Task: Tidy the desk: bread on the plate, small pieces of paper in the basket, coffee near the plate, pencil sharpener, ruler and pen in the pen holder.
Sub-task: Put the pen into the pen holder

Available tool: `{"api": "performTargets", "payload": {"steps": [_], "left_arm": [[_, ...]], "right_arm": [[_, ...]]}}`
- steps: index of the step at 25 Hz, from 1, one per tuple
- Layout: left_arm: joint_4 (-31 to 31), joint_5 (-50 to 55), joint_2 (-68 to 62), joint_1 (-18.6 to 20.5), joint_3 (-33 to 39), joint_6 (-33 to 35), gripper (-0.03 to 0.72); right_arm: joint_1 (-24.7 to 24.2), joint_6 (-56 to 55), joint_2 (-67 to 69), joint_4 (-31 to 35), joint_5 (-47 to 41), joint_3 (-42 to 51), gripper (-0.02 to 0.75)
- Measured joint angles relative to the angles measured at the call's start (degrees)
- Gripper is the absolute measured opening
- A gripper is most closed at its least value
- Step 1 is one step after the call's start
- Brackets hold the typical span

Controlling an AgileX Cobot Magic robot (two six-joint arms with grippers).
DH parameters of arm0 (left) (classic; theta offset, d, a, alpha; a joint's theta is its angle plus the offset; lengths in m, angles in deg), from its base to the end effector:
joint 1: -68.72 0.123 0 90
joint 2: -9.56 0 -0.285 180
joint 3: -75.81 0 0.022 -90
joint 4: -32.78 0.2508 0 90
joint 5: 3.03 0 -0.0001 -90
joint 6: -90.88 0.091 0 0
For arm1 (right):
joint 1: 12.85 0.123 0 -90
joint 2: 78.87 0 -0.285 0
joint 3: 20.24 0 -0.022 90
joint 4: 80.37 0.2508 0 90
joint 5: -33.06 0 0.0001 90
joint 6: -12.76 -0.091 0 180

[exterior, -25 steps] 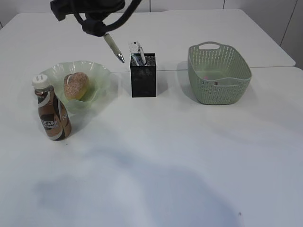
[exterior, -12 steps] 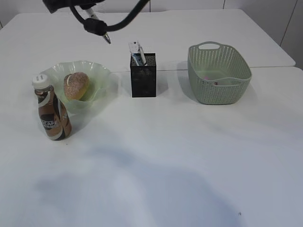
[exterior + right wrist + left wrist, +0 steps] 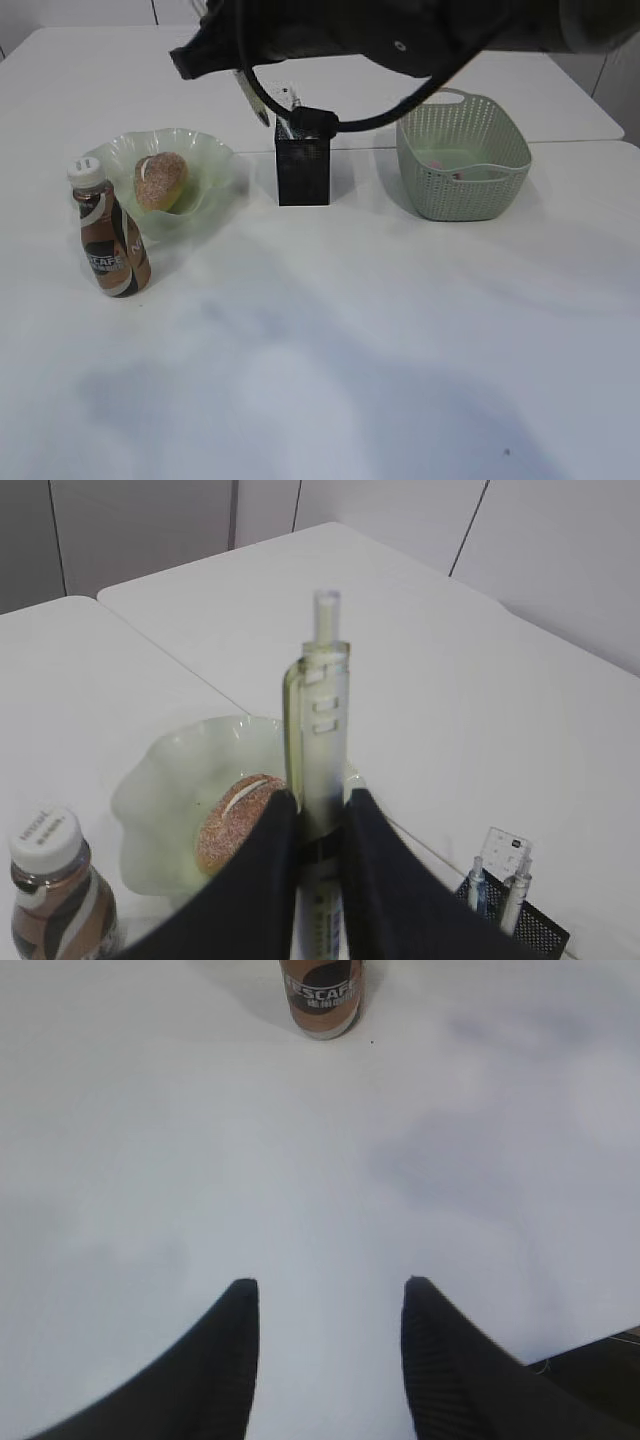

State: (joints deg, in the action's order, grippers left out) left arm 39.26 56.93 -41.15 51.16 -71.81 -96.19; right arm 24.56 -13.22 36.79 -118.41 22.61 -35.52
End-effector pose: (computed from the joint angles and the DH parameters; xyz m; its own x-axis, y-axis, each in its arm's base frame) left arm 0.1175 -0.0278 0.3233 -0.7749 0.1757 -0.6072 0.1929 0.9805 0.0376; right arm 0.3714 0.2712 0.3274 -0.1443 -0.3619 -0.9210 -0.5600 0.7972 -0.2255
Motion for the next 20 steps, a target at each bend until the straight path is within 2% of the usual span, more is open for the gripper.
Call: {"api": "performTargets", "payload": {"steps": [5,6,8,9,12,20], "left_arm": [[0.0,-0.3,0.0,0.0,0.0,0.0,0.328],[0.0,-0.55,0.0,0.0,0.0,0.0,0.328],[0.0,-0.81,0.0,0.0,0.0,0.0,0.328],[0.0,-1.07,0.0,0.0,0.0,0.0,0.328],[-0.15,-2.06,0.0,0.0,0.0,0.0,0.328],[-2.33,-3.45,-0.84,0.0,0.0,0.0,0.328]], "right_arm": [[-2.98,-0.33,0.0,-1.3,6.78,2.98,0.11],[-4.99,-0.58,0.0,-1.67,10.13,3.09,0.11],[-5.99,-0.84,0.0,-1.81,11.01,3.19,0.11],[-8.88,-2.51,0.0,-1.92,13.75,3.32,0.111],[-12.15,-4.1,0.36,-2.03,17.75,3.52,0.111],[-13.57,-4.6,5.46,-2.5,24.94,3.29,0.11]]}}
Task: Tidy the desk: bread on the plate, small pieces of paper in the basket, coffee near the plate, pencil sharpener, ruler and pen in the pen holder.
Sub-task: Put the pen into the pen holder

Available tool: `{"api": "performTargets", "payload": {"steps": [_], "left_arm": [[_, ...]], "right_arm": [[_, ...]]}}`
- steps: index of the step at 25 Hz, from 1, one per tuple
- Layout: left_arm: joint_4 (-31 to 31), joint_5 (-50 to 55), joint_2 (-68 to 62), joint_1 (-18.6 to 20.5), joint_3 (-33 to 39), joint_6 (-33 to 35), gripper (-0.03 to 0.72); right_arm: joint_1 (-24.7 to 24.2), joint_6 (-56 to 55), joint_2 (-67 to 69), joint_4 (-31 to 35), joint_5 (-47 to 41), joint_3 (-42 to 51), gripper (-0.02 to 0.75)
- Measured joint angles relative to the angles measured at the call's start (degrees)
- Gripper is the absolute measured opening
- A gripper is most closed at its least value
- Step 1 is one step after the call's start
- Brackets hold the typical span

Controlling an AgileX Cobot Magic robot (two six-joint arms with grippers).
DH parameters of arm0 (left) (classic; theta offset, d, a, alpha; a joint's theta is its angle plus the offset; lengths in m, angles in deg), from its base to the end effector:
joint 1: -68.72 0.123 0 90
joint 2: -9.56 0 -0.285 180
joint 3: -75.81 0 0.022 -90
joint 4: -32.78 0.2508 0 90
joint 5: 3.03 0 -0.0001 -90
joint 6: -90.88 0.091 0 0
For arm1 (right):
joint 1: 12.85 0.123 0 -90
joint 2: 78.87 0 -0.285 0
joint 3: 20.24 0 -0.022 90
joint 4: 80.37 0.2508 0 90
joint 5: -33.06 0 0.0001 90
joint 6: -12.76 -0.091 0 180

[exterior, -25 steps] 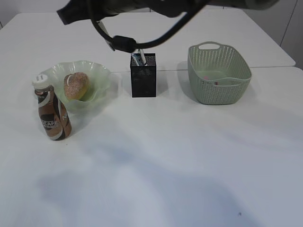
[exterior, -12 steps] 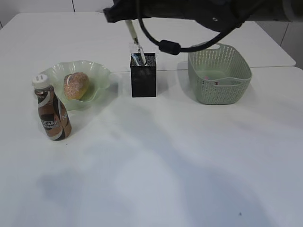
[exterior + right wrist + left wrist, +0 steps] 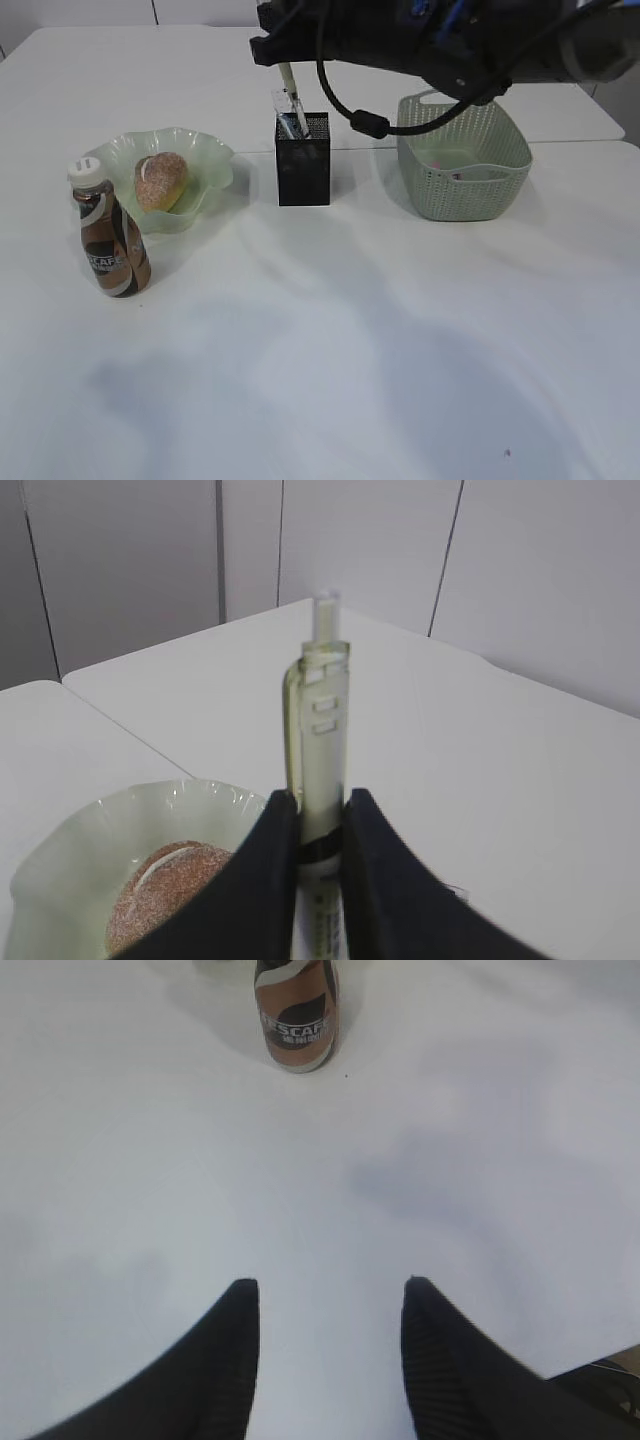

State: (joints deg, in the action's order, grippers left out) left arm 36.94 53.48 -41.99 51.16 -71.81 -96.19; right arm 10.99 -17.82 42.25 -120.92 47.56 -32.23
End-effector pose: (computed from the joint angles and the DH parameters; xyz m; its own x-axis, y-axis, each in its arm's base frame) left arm 0.1234 -0.0333 0.3246 -0.7537 0.1514 -0.6395 0.2024 0.9793 -0.0066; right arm 0.4334 0.2076 0.2930 -0.0399 -0.1874 -0.9815 -0.5595 0.8180 -0.1335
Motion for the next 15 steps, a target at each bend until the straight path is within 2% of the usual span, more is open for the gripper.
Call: {"api": "performTargets", "payload": {"steps": [15], "left_arm": [[-2.44,-6.77,-0.6,0.0,0.0,0.0,0.328]], "right_arm": [[-3.28,0.89,7.78,2.37,8.2,-4.13,0.11]]}}
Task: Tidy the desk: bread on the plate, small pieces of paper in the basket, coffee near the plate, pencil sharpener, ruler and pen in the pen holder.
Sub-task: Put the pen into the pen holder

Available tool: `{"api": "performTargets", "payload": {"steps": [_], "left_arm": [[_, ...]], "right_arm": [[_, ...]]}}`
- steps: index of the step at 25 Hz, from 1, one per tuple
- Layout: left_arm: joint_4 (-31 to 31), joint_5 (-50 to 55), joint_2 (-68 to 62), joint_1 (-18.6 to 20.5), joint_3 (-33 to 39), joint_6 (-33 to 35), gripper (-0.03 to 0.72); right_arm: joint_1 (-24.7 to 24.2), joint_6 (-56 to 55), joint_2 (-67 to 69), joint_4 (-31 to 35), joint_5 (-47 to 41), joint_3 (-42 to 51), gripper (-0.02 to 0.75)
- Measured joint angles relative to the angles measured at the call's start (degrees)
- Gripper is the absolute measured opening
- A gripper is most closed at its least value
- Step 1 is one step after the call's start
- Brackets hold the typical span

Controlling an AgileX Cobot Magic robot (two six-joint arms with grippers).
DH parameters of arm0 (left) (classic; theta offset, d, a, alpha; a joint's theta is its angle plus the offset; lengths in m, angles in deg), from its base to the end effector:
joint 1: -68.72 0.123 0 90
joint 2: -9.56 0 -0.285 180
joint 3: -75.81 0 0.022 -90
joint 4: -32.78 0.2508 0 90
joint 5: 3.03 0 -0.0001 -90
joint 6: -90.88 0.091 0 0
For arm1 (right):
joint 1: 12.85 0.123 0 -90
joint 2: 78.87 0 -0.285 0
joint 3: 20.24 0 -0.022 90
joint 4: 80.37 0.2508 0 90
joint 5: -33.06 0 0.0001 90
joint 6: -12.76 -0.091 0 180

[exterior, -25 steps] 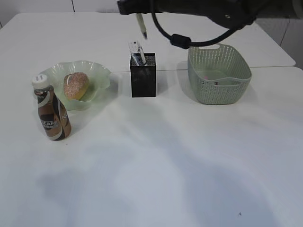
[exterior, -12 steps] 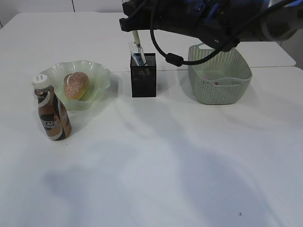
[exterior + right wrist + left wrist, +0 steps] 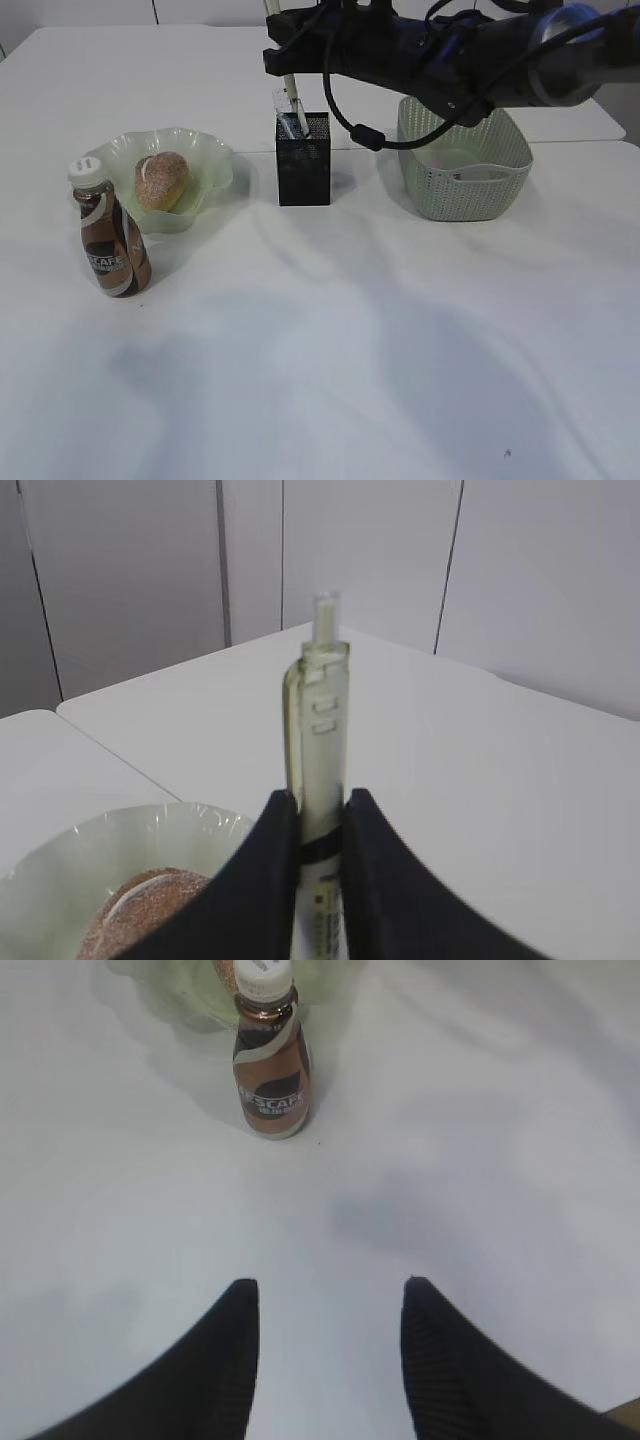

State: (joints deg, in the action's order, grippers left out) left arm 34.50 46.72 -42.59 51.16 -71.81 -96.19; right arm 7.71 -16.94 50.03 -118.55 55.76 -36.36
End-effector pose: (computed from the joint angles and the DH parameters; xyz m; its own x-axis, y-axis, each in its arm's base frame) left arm 0.1320 -0.0396 0.3303 -0.6916 0.1100 -0.7139 0.2154 0.9748 -0.0584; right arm 0.4669 0.1983 0.2608 -0.0128 -0.1179 -0.9929 -0.5685 0.8178 -0.0897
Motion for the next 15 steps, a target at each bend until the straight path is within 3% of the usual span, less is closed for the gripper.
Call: {"api": "performTargets", "payload": {"steps": [15], "left_arm": [[-0.22,-2.92,-3.67,0.0,0.0,0.0,0.328]], "right_arm": [[-2.47,0.49,8.84,4.69,0.03,-8.45,0.111]]}}
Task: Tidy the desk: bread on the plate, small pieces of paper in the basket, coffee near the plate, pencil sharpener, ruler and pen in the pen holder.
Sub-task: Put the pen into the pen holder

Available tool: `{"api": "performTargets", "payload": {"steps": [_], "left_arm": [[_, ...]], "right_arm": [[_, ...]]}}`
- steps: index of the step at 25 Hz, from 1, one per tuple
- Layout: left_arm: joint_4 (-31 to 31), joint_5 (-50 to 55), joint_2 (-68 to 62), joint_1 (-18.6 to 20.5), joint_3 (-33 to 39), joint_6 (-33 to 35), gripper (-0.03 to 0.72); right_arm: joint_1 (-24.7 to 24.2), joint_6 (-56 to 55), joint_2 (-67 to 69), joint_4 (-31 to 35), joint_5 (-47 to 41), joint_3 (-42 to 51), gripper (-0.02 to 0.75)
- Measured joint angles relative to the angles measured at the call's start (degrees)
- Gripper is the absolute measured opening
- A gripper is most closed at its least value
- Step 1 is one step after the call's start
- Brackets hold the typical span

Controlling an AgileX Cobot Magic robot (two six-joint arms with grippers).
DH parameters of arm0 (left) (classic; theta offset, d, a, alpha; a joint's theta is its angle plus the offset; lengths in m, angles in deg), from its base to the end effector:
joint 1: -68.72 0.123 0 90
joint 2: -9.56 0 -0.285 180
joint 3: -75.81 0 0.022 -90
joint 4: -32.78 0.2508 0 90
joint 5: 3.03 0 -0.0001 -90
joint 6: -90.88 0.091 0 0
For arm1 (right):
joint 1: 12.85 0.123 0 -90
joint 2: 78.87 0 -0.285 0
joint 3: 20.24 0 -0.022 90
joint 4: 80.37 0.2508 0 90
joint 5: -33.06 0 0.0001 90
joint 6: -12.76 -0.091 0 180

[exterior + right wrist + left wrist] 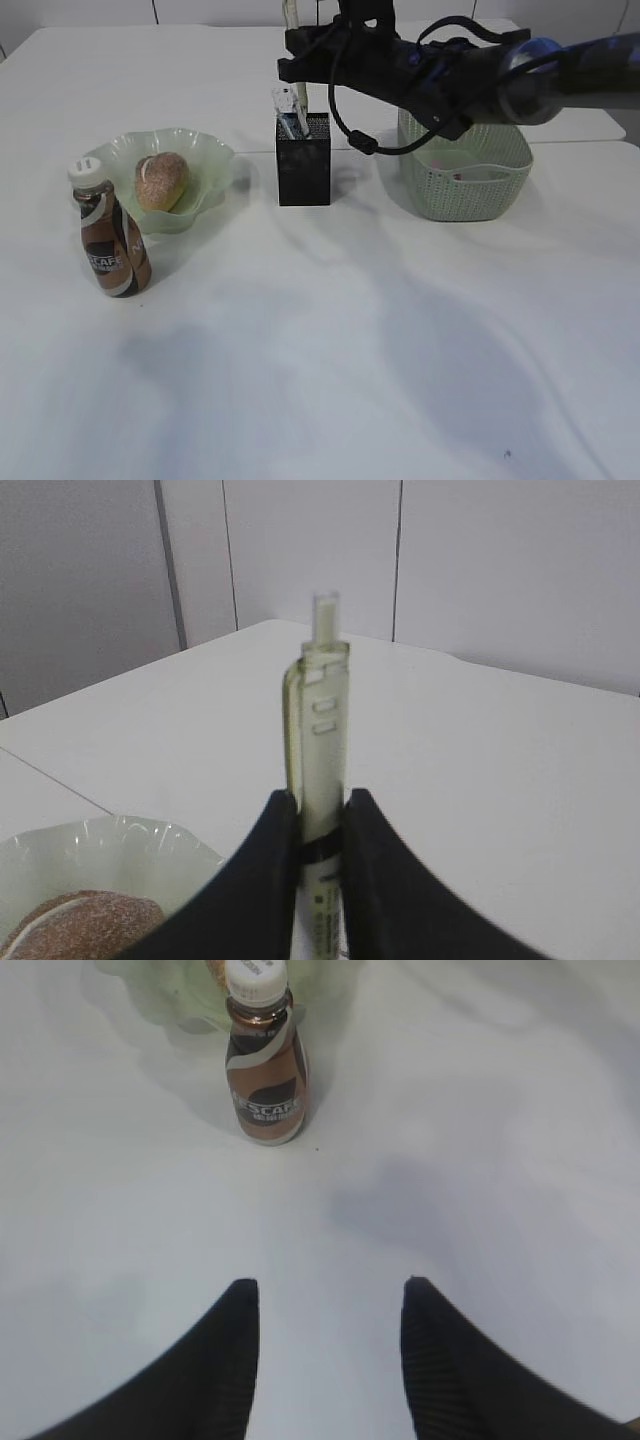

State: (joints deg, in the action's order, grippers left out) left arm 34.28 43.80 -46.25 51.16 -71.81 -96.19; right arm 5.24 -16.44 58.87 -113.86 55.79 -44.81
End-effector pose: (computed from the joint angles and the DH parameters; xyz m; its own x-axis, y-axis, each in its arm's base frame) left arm 0.1474 -0.0448 0.3242 -0.7009 0.1114 -0.7045 0.2162 0.9744 -0.0610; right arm 0.5062 0.1857 0.2301 -0.0455 -0.0542 -0.9975 -0.5077 0.8612 -0.0237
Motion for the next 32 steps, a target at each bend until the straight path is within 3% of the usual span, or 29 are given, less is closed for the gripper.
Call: {"api": "performTargets", "payload": {"steps": [32], "left_arm": [[0.0,-2.63,-2.43,0.0,0.0,0.0,0.328]], "right_arm": [[-2.31,0.0,6.45,0.75,-3.59,-3.49,0.112]]}}
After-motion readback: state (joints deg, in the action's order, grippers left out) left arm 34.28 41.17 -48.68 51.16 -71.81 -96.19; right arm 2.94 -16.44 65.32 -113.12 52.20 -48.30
